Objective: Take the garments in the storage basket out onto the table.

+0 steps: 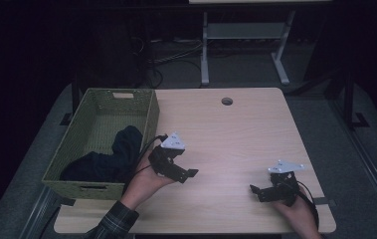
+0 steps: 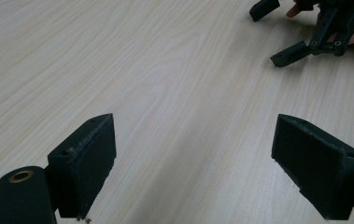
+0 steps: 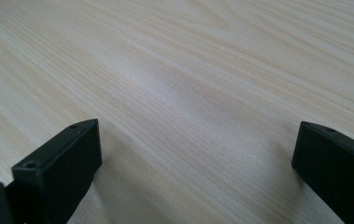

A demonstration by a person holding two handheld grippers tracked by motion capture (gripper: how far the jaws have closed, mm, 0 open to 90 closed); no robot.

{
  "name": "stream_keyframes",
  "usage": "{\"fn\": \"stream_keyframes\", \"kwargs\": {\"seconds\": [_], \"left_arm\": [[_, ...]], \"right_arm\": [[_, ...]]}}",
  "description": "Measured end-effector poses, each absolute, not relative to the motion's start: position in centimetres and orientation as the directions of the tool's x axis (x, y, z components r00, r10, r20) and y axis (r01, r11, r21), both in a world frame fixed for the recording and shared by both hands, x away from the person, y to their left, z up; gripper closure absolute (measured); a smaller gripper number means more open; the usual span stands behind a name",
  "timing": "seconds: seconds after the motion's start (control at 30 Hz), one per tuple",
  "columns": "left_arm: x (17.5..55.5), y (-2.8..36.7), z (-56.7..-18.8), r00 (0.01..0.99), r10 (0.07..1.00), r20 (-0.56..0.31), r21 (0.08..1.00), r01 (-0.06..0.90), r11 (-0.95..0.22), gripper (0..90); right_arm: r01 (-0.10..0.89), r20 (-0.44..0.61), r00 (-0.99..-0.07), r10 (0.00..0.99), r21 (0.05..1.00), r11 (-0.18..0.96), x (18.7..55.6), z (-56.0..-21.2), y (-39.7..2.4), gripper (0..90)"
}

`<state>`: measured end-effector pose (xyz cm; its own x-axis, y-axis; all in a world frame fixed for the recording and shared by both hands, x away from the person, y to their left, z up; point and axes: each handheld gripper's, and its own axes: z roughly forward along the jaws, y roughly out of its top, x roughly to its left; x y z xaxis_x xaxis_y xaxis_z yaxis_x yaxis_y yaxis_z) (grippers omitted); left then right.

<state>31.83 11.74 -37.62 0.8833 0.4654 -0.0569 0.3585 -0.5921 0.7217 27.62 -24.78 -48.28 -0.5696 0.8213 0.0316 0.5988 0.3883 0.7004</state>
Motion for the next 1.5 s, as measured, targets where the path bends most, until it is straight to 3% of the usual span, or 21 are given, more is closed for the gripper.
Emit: {"fn": "stream_keyframes", "kwargs": {"seconds": [0.7,1.5], "left_arm": [[32.4,13.7,-35.4,0.889,0.455,-0.054,0.725,0.348,-0.594,13.6],[33.3,18.5,-33.1,0.867,0.496,-0.039,0.719,0.369,-0.589,13.6]], "right_arm": [[0.600,0.033,-0.569,0.822,0.700,0.387,27.6,-48.3,-24.8,1.2],[0.601,0.033,-0.569,0.822,0.699,0.388,27.6,-48.3,-24.8,1.2]]}}
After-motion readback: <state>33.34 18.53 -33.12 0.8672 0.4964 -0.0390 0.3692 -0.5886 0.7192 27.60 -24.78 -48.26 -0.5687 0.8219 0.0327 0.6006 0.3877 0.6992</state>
